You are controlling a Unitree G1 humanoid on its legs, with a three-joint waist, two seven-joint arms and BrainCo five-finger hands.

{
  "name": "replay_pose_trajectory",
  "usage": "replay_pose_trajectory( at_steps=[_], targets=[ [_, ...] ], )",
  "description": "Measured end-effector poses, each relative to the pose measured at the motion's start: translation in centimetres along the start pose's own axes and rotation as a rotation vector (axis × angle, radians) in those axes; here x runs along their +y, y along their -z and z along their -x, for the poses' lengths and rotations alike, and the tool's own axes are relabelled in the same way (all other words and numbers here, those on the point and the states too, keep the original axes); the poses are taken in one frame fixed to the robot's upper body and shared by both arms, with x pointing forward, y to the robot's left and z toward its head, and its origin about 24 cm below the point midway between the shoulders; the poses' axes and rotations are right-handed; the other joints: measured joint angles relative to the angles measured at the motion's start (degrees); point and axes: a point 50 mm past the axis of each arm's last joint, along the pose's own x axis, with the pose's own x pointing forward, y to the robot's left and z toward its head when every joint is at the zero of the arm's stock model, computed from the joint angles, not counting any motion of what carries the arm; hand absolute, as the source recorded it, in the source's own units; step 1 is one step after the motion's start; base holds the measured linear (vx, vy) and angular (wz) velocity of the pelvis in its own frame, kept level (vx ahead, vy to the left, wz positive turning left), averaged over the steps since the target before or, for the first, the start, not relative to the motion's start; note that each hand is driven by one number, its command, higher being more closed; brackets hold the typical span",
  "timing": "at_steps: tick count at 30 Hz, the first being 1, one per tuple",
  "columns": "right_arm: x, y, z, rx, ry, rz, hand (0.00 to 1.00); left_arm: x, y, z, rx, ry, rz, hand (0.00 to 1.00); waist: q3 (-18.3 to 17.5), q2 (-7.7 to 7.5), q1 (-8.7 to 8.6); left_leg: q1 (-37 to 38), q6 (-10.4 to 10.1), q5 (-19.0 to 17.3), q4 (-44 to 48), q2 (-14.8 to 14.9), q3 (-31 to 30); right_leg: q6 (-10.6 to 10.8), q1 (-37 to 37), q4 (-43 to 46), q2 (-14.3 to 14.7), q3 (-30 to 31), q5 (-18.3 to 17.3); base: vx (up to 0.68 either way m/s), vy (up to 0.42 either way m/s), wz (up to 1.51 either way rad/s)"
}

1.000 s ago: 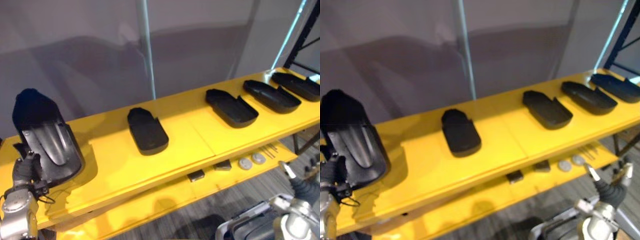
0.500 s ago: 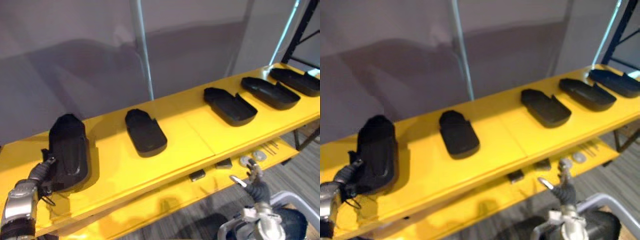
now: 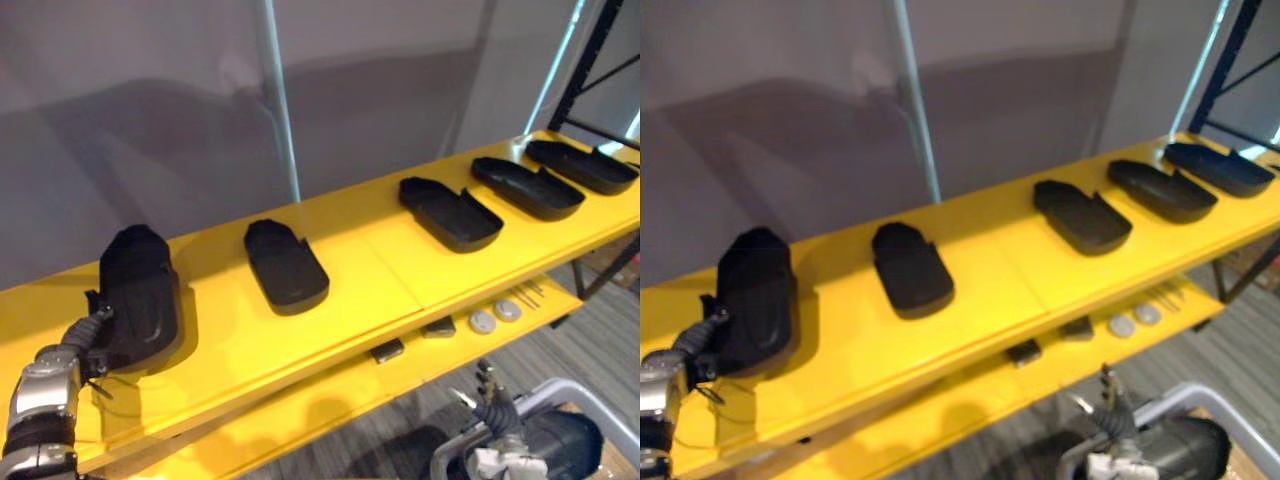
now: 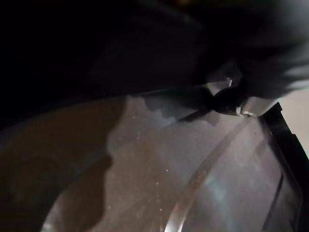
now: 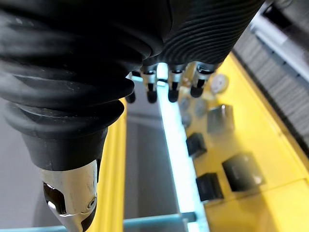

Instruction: Walk over and take plastic housings, then place them on the shelf

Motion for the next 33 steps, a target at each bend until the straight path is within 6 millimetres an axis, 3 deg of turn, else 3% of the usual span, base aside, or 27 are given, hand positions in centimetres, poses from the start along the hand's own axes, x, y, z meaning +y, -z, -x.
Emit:
replay_pose_trajectory(
  at_steps=[4, 11, 15, 23, 33],
  targets=[
    [0.1, 0.6, 0.5, 0.026, 0.003, -0.004, 0.0, 0.0, 0.0, -0.3, 0.019, -0.006, 0.016, 1.0, 0.56, -0.59, -0.23, -0.11, 0.0, 0.01, -0.04, -0.07, 0.32, 0.08, -0.18, -0.14, -0.04, 0.08, 0.05, 0.0, -0.001, -0.01],
    [0.1, 0.7, 0.5, 0.026, 0.007, -0.006, 0.0, 0.3, 1.4, -0.4, 0.088, -0.032, 0.026, 1.0, 1.69, -0.18, -0.75, 0.05, 0.25, 0.23, 0.27, -0.03, 1.47, 0.19, -0.6, -0.54, 0.17, 1.15, 0.16, 0.05, -0.009, -0.07],
    [0.1, 1.0, 0.4, 0.037, 0.004, -0.002, 0.0, 0.3, 1.0, -0.6, 0.086, -0.055, 0.031, 1.0, 2.76, 0.21, -1.37, 0.03, 0.24, 0.22, 0.28, 0.06, 1.61, 0.21, -0.79, -0.39, 0.2, 1.14, 0.21, 0.02, -0.001, 0.0],
    [0.3, 1.0, 0.3, 0.042, -0.027, 0.016, 0.0, 0.0, 0.3, -0.8, 0.055, -0.075, -0.012, 1.0, 3.65, -0.89, -1.65, -0.05, 0.24, 0.16, 1.11, 0.01, 1.76, 0.2, -1.16, 0.68, -0.07, 1.21, 0.2, -0.03, -0.001, 0.0],
    [0.0, 0.8, 0.1, 0.034, -0.027, 0.028, 0.0, -0.5, 0.6, -0.9, 0.075, -0.045, -0.057, 1.0, 5.12, 0.62, -2.41, -0.16, 0.49, 0.43, 0.52, -0.22, 2.09, 0.39, -1.81, 0.95, -0.19, 1.36, 0.29, -0.02, -0.004, -0.01]
  ],
)
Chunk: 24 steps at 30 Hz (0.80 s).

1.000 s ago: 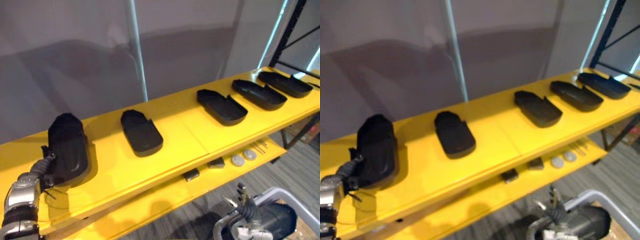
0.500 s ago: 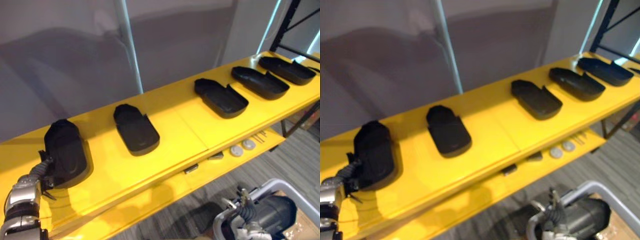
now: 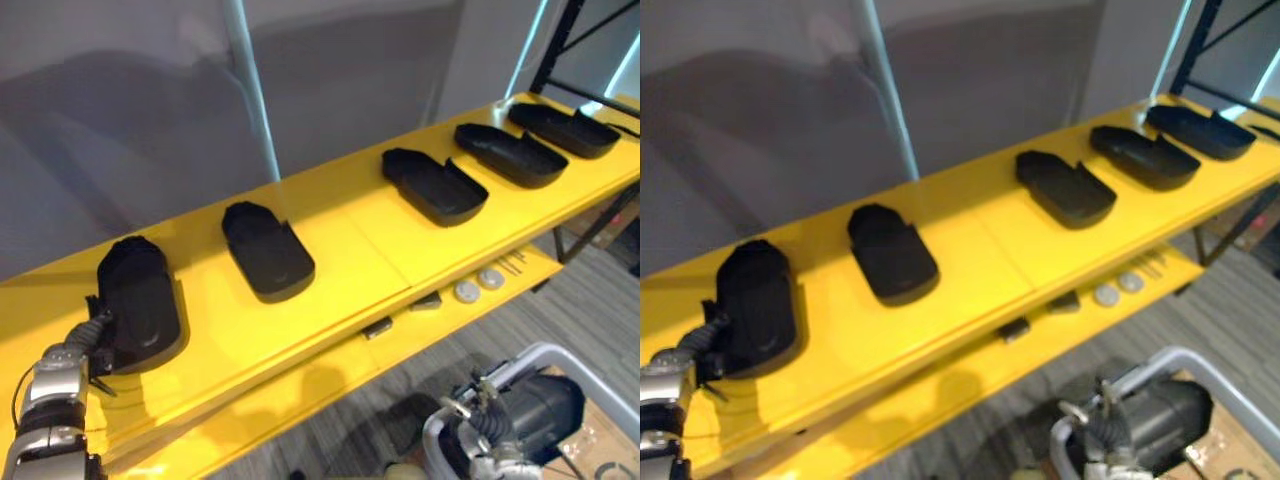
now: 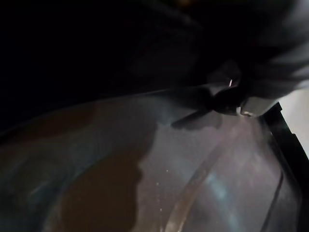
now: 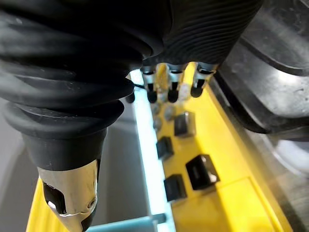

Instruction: Walk over and take plastic housings, then place them on the shelf

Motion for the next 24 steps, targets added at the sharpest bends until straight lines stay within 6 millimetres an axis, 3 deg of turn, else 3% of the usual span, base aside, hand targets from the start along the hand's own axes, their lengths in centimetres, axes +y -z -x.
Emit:
replay_pose_trajectory(
  at_steps=[13, 14, 24],
  targets=[
    [-0.1, -0.6, -0.6, -0.022, -0.021, 0.013, 0.0, -0.5, 0.4, 0.1, 0.011, 0.093, -0.014, 1.0, 0.2, 0.33, -0.55, 0.35, -0.02, -0.02, 0.89, 0.14, -0.39, -0.01, 0.93, 0.08, -0.06, -0.33, -0.01, 0.0, -0.005, 0.01],
    [-0.1, -0.6, -0.5, -0.021, -0.021, 0.014, 0.0, -0.5, 0.5, 0.1, 0.015, 0.094, -0.014, 0.0, 0.2, 0.33, -0.6, 0.43, -0.01, -0.01, 0.9, 0.14, -0.37, -0.01, 0.95, 0.17, -0.07, -0.32, -0.01, -0.04, -0.015, -0.02],
    [-0.3, -0.6, -0.6, -0.023, -0.024, 0.022, 0.0, -1.1, 1.1, 0.0, 0.019, 0.082, 0.035, 0.0, 0.09, 0.45, -0.68, 0.57, 0.06, 0.04, 0.72, 0.03, -0.5, 0.14, 1.17, -0.07, -0.13, -0.45, 0.08, -0.01, -0.012, 0.0]
  ],
)
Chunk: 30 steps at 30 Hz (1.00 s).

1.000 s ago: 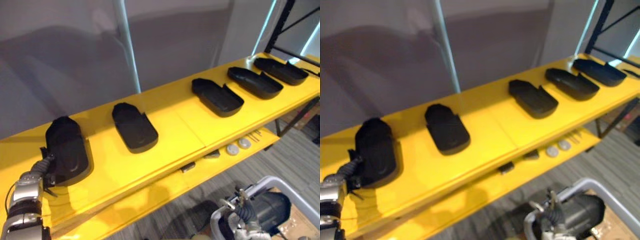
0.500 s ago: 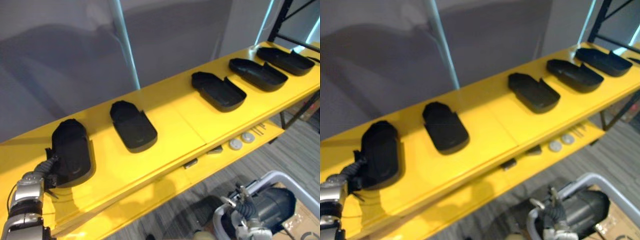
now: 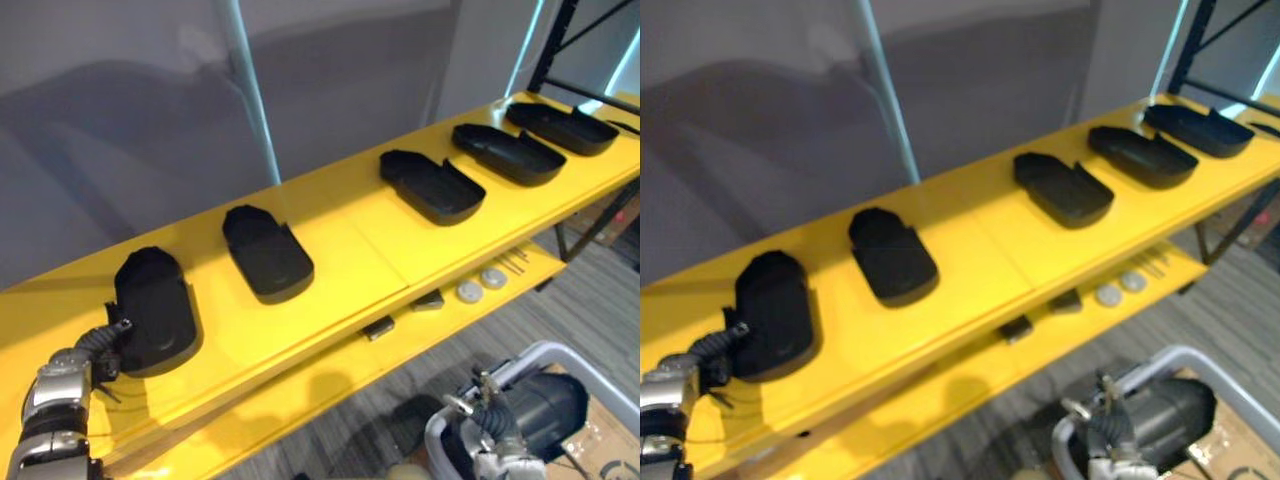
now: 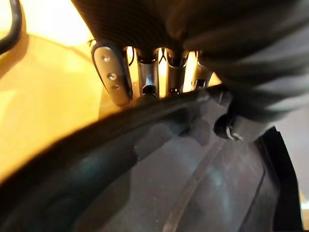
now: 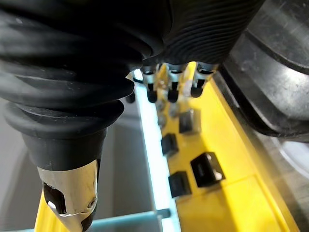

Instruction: Walk over and take plastic housings, then place them on the shelf

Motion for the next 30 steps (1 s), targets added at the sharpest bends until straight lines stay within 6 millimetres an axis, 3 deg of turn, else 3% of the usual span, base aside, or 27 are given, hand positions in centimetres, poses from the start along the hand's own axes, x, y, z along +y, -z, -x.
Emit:
replay_pose_trajectory(
  at_steps=[13, 15, 22, 30],
  targets=[
    [0.3, -0.3, -0.2, -0.031, -0.006, -0.002, 0.0, 0.4, 0.8, 0.0, -0.026, -0.178, 0.351, 0.0, -0.17, -0.51, -0.03, 0.69, 0.02, 0.02, 0.0, -0.08, -0.69, 0.03, 1.25, -0.69, -0.13, -0.82, 0.01, 0.0, 0.0, 0.02],
    [0.8, 0.2, 0.0, -0.015, -0.018, -0.008, 0.0, 0.9, 0.8, 0.1, -0.034, -0.252, 0.415, 0.0, -0.49, -1.15, -0.78, 0.68, 0.11, 0.11, -0.02, -0.06, -1.58, 0.01, 1.8, -0.98, -0.15, -1.64, 0.0, 0.01, -0.01, 0.17],
    [1.8, 0.8, 0.5, -0.001, 0.004, -0.034, 0.0, 3.3, 0.8, 1.0, -0.04, -0.554, 0.517, 0.0, -0.67, -1.43, -0.64, 0.66, 0.11, 0.12, 0.06, -0.08, -1.84, 0.01, 2.08, -1.01, -0.16, -1.78, 0.0, 0.0, -0.002, 0.02],
    [3.5, 1.6, 1.4, 0.027, -0.004, -0.069, 0.0, 6.0, -3.7, 3.5, -0.317, -0.836, 0.627, 0.0, -1.08, -1.86, 1.04, 0.71, 0.24, 0.81, -0.32, -0.15, -3.29, -0.05, 2.91, -1.13, -0.24, -3.08, -0.03, -0.02, -0.006, 0.1]
  ],
)
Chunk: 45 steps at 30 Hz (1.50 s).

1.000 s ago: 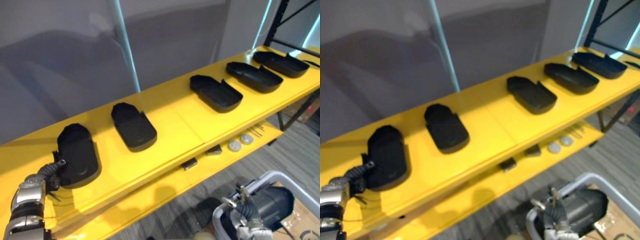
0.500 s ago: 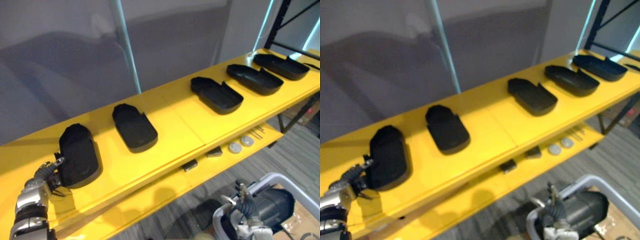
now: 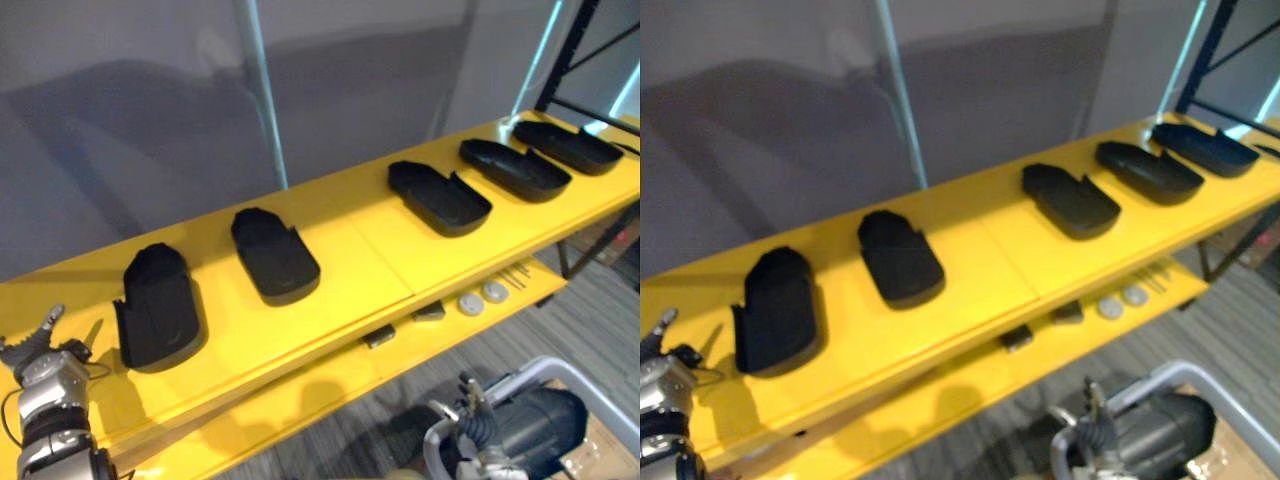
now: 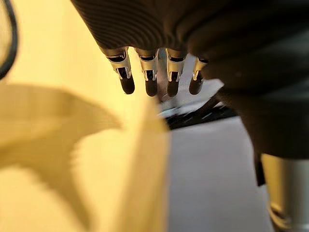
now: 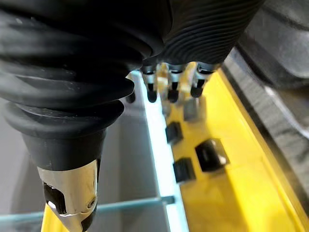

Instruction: Walk over and take plastic housings, then place them on the shelf

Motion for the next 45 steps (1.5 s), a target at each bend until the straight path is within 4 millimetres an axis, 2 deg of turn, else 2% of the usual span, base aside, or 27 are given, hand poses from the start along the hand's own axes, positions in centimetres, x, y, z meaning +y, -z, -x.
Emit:
replay_pose_trajectory(
  at_steps=[4, 6, 10, 12, 13, 14, 15, 16, 17, 18, 21, 24, 28, 32, 34, 35, 38, 42, 43, 45],
  targets=[
    [0.9, 0.1, 0.2, 0.004, -0.02, -0.016, 0.0, -0.9, -4.0, 1.1, -0.217, -0.031, 0.138, 0.0, -0.86, -0.59, 0.52, -0.2, 0.05, 0.37, -0.77, -0.18, -1.7, -0.09, 0.79, -0.72, -0.08, -1.35, 0.06, -0.02, -0.005, 0.16],
    [1.1, 0.1, 0.3, 0.001, -0.018, -0.016, 0.0, -1.2, -4.7, 1.5, -0.263, -0.039, 0.169, 0.0, -1.26, -0.54, 0.66, -0.27, 0.04, 0.36, -0.98, -0.16, -1.78, -0.17, 0.93, -1.1, -0.01, -1.41, 0.15, 0.0, -0.008, 0.09],
    [1.2, -0.6, 0.0, -0.037, 0.0, -0.026, 0.0, -1.9, -7.6, 3.3, -0.433, 0.016, 0.306, 0.0, -2.98, -0.99, 0.92, -1.16, 0.06, 0.37, -0.98, -0.19, -2.45, -0.18, 0.93, -1.88, 0.08, -1.93, 0.44, 0.03, -0.003, 0.08],
    [1.4, -1.4, -0.2, -0.071, 0.014, -0.041, 0.0, -2.3, -9.9, 5.7, -0.577, 0.116, 0.403, 0.0, -3.34, -1.18, 1.23, -1.16, 0.14, 0.44, -0.95, -0.28, -2.8, -0.2, 1.22, -2.02, 0.07, -2.42, 0.46, 0.03, -0.003, 0.07],
    [1.4, -1.7, -0.2, -0.084, 0.019, -0.047, 0.0, -2.2, -10.4, 6.4, -0.614, 0.141, 0.426, 0.0, -3.33, -1.15, 1.12, -1.12, 0.14, 0.45, -0.95, -0.3, -2.87, -0.2, 1.38, -2.12, 0.07, -2.48, 0.46, 0.04, -0.002, 0.08],
    [1.5, -2.6, -0.3, -0.125, 0.035, -0.072, 0.0, -1.4, -11.4, 8.6, -0.728, 0.201, 0.489, 0.0, -3.58, -1.14, 0.89, -1.03, 0.16, 0.43, -0.98, -0.39, -3.11, -0.24, 1.94, -2.62, 0.06, -2.78, 0.5, 0.03, -0.001, 0.06],
    [1.5, -2.7, -0.4, -0.131, 0.04, -0.077, 0.0, -1.2, -11.5, 9.0, -0.745, 0.212, 0.501, 0.0, -3.61, -1.0, 0.91, -1.05, 0.18, 0.42, -0.99, -0.39, -3.11, -0.24, 1.95, -2.66, 0.06, -2.81, 0.5, 0.03, 0.0, 0.07],
    [1.4, -3.3, -0.5, -0.157, 0.061, -0.092, 0.0, -0.6, -11.5, 10.5, -0.791, 0.245, 0.542, 0.0, -3.9, -0.77, 1.13, -1.09, 0.25, 0.37, -1.02, -0.44, -3.15, -0.25, 1.98, -2.71, 0.08, -2.89, 0.5, 0.0, 0.0, 0.0],
    [1.4, -3.6, -0.5, -0.17, 0.069, -0.098, 0.0, -0.3, -11.3, 11.2, -0.805, 0.257, 0.552, 0.0, -4.0, -0.47, 1.3, -1.1, 0.29, 0.34, -1.03, -0.47, -3.2, -0.25, 1.99, -2.74, 0.09, -2.92, 0.5, 0.01, -0.004, 0.04],
    [1.1, -4.2, -0.6, -0.196, 0.091, -0.11, 0.0, 0.4, -10.5, 12.6, -0.819, 0.291, 0.571, 0.0, -4.26, 0.32, 1.82, -1.09, 0.33, 0.32, -1.05, -0.54, -3.29, -0.25, 2.08, -2.82, 0.17, -3.03, 0.5, 0.0, -0.007, 0.04],
    [0.5, -5.0, -0.8, -0.231, 0.146, -0.136, 0.0, 1.3, -9.4, 15.1, -0.849, 0.369, 0.594, 0.0, -4.82, 1.12, 2.33, -1.02, 0.33, 0.32, -1.09, -0.65, -4.63, -0.3, 2.92, -3.36, 0.23, -4.1, 0.47, -0.01, -0.013, 0.16],
    [0.3, -6.1, -0.9, -0.278, 0.187, -0.169, 0.0, 2.3, -9.2, 17.5, -0.9, 0.488, 0.644, 0.0, -4.95, 1.1, 2.83, -1.17, 0.35, 0.54, -1.12, -0.57, -4.95, -0.73, 3.04, -3.65, 0.2, -4.73, 0.24, -0.02, -0.013, 0.14],
    [0.1, -7.4, -1.2, -0.332, 0.226, -0.202, 0.0, 2.2, -8.7, 19.7, -0.906, 0.656, 0.71, 0.0, -4.77, 0.74, 3.5, -1.27, 0.43, 0.82, -1.16, -0.59, -5.45, -0.83, 2.91, -3.99, 0.23, -4.76, 0.16, 0.0, 0.0, 0.0],
    [0.3, -8.3, -1.9, -0.364, 0.239, -0.22, 0.0, 0.6, -7.9, 22.1, -0.877, 0.983, 0.722, 0.0, -4.64, 0.29, 3.53, -1.35, 0.54, 1.12, -1.16, -0.69, -5.82, -0.71, 2.75, -4.09, 0.23, -4.96, 0.24, 0.0, 0.002, 0.04],
    [0.4, -8.9, -2.3, -0.385, 0.236, -0.226, 0.0, -0.7, -7.1, 24.3, -0.846, 1.232, 0.722, 0.0, -4.45, -0.04, 3.52, -1.47, 0.58, 1.16, -1.16, -0.72, -5.83, -0.56, 2.68, -4.23, 0.24, -4.95, 0.43, 0.0, 0.0, 0.0],
    [0.5, -9.0, -2.4, -0.39, 0.234, -0.228, 0.0, -0.9, -6.9, 24.9, -0.85, 1.294, 0.713, 0.0, -4.44, -0.07, 3.5, -1.54, 0.59, 1.17, -1.15, -0.72, -5.82, -0.54, 2.63, -4.26, 0.24, -4.95, 0.46, 0.0, 0.0, 0.0],
    [0.7, -10.0, -2.7, -0.43, 0.227, -0.242, 0.0, -1.9, -6.0, 27.7, -0.839, 1.622, 0.674, 0.0, -4.38, -0.08, 3.42, -2.31, 0.69, 1.29, -1.15, -0.7, -5.58, -0.19, 1.82, -4.26, 0.33, -4.78, 1.11, 0.01, 0.002, -0.03],
    [0.8, -10.5, -2.9, -0.445, 0.25, -0.263, 0.0, -3.2, -3.7, 30.9, -0.692, 2.025, 0.568, 0.0, -3.99, -0.59, 3.23, -2.29, 0.73, 1.35, -1.14, -0.64, -4.67, -0.29, 1.83, -4.77, 0.43, -4.27, 1.86, 0.03, 0.004, -0.09],
    [0.8, -10.5, -2.9, -0.444, 0.259, -0.266, 0.0, -3.4, -3.3, 31.3, -0.666, 2.074, 0.552, 0.0, -3.95, -0.66, 3.13, -2.29, 0.73, 1.34, -1.14, -0.64, -4.62, -0.29, 1.82, -4.77, 0.43, -4.22, 1.88, 0.0, 0.0, 0.0],
    [0.8, -10.5, -2.9, -0.441, 0.269, -0.282, 0.0, -4.0, -1.8, 32.7, -0.51, 2.272, 0.498, 0.0, -3.81, -0.82, 2.88, -2.32, 0.76, 1.32, -1.15, -0.63, -4.41, -0.28, 1.77, -4.76, 0.43, -4.01, 1.93, 0.01, -0.002, -0.04]
  ],
)
